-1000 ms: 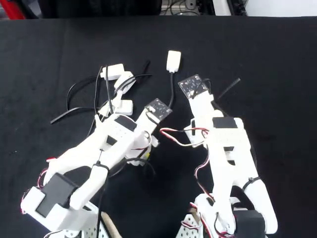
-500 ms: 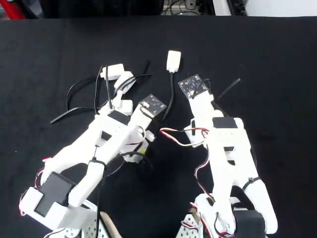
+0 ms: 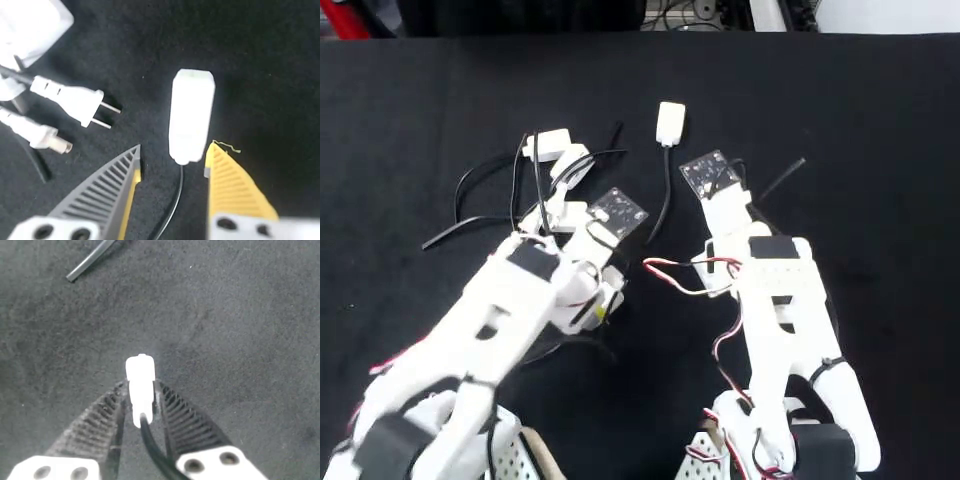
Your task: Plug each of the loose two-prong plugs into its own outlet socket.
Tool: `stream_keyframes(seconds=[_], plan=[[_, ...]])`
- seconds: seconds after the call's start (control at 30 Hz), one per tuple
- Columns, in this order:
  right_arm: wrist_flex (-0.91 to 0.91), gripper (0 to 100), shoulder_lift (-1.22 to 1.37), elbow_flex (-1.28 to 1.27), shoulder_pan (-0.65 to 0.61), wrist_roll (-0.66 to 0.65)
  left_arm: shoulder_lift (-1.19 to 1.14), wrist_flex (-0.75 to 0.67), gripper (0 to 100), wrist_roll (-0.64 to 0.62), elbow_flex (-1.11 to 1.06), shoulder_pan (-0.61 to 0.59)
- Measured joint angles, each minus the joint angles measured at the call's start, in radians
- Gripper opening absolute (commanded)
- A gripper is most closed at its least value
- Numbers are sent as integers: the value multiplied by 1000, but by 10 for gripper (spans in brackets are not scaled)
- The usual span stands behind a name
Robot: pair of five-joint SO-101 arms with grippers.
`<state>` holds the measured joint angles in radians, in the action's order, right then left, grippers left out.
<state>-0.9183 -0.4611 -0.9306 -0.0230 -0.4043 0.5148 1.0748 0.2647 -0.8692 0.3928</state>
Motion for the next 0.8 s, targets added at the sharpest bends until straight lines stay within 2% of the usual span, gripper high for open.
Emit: stream_keyframes(seconds=[0.23, 0.63, 0.8], plan=[[0, 11, 0, 0, 0, 0, 239, 69, 209, -17, -60, -2], [0, 11, 0, 0, 0, 0, 554, 72, 209, -34, -204, -2], [0, 11, 0, 0, 0, 0, 571, 72, 211, 66, -244, -18]])
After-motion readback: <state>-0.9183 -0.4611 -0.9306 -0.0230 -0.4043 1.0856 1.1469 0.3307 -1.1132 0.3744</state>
